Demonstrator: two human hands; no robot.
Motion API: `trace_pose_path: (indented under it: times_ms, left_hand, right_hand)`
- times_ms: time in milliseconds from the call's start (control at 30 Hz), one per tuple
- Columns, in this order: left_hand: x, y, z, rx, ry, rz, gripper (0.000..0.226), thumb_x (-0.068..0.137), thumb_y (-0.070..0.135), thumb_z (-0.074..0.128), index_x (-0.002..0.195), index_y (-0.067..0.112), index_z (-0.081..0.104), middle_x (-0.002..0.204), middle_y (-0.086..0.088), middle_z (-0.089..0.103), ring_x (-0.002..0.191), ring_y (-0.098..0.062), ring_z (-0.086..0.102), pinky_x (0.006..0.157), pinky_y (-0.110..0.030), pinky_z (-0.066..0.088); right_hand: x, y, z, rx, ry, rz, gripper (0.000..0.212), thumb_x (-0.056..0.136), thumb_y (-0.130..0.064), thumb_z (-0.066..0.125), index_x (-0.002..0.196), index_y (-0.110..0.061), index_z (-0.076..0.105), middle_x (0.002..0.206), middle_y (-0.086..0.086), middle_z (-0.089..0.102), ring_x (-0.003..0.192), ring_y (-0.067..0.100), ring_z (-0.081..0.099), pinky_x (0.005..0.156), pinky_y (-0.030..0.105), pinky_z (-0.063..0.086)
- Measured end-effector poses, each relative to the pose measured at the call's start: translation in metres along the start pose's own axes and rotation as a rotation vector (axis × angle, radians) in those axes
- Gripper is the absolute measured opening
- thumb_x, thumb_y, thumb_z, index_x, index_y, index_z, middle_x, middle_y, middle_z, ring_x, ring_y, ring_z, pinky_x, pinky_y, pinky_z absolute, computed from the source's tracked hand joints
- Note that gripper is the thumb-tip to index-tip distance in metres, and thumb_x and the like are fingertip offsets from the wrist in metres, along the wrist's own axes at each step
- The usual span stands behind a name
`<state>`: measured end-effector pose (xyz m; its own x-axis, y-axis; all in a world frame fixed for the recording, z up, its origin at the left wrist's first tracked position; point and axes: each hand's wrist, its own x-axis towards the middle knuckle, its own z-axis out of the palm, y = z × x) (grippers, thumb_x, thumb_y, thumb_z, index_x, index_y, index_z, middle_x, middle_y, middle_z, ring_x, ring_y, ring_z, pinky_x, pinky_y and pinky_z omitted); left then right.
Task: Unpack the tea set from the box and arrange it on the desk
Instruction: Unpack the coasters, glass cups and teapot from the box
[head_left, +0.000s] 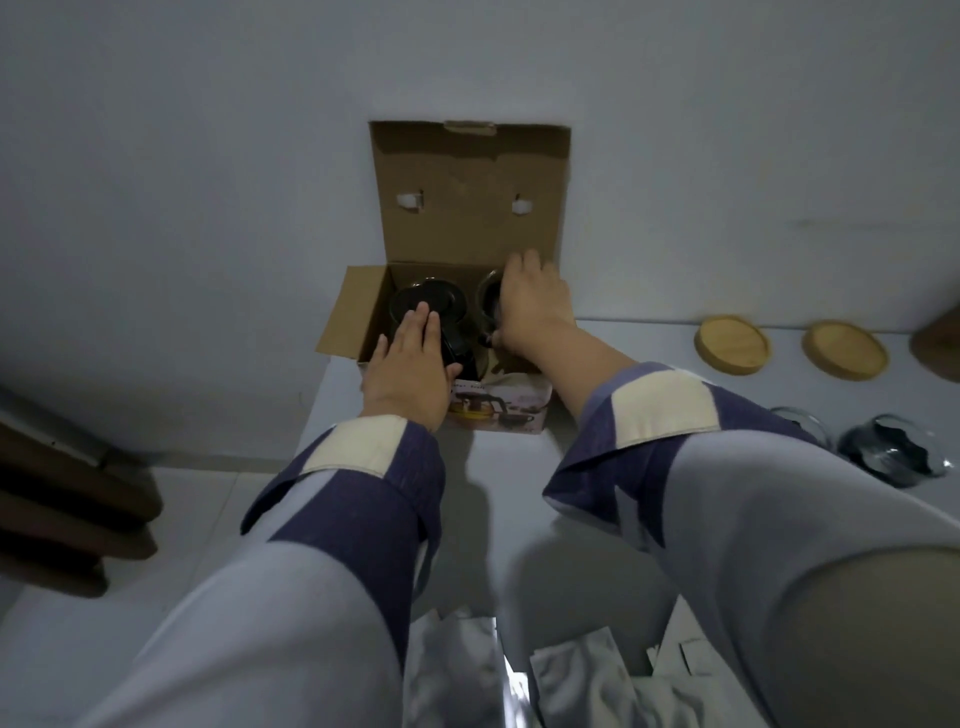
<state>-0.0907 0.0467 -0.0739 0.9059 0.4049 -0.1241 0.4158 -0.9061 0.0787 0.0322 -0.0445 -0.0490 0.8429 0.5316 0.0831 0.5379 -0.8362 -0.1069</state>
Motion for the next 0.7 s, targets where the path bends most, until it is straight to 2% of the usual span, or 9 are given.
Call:
trace_pose_path:
  times_ms: [167,300,400,567,700]
  left_hand:
    - [-0.001,0.002,-0.004,0.010,-0.020,-0.011,0.070,0.101,0.041,0.034,0.154,0.012,0.000,0.162,-0.002,-0.007,0.150,-0.019,-0.002,0.121,-0.042,0.007]
    - [-0.002,0.004,-0.015,0.084,-0.055,-0.057,0.072,0.099,0.043,0.037,0.154,0.012,0.003,0.163,-0.003,-0.003,0.150,-0.020,0.002,0.122,-0.043,0.004]
    - [-0.002,0.021,-0.022,0.137,-0.041,-0.070,0.067,0.101,0.042,0.030,0.154,0.010,0.003,0.163,-0.005,-0.002,0.150,-0.022,0.004,0.122,-0.043,0.004]
    - [-0.026,0.095,-0.021,0.169,0.062,0.134,0.062,0.102,0.036,0.025,0.153,0.007,0.005,0.162,-0.007,-0.002,0.150,-0.022,0.001,0.122,-0.043,0.003]
    - [-0.061,0.155,0.006,0.123,-0.008,0.220,0.063,0.103,0.034,0.028,0.153,0.005,0.004,0.162,-0.008,-0.003,0.150,-0.024,0.002,0.122,-0.044,0.004]
  right_hand:
    - [-0.019,0.020,-0.026,0.366,0.057,0.112,0.091,0.065,-0.031,0.084,0.137,-0.008,0.034,0.140,0.010,0.027,0.118,0.033,0.051,0.098,0.039,0.048]
    - [-0.047,0.041,-0.044,0.571,0.106,0.225,0.085,0.069,-0.030,0.082,0.137,-0.010,0.036,0.139,0.008,0.029,0.120,0.027,0.051,0.101,0.032,0.046]
    - [-0.068,0.062,-0.050,0.597,0.154,0.266,0.088,0.067,-0.033,0.083,0.137,-0.009,0.036,0.137,0.007,0.032,0.121,0.024,0.049,0.101,0.029,0.043]
    - [-0.112,0.116,-0.055,0.625,0.199,0.387,0.086,0.066,-0.033,0.083,0.133,-0.006,0.036,0.134,0.008,0.035,0.120,0.022,0.048,0.097,0.026,0.041]
    - [-0.154,0.166,-0.053,0.637,0.210,0.486,0.085,0.066,-0.032,0.083,0.132,-0.006,0.037,0.135,0.010,0.035,0.120,0.023,0.047,0.093,0.023,0.038]
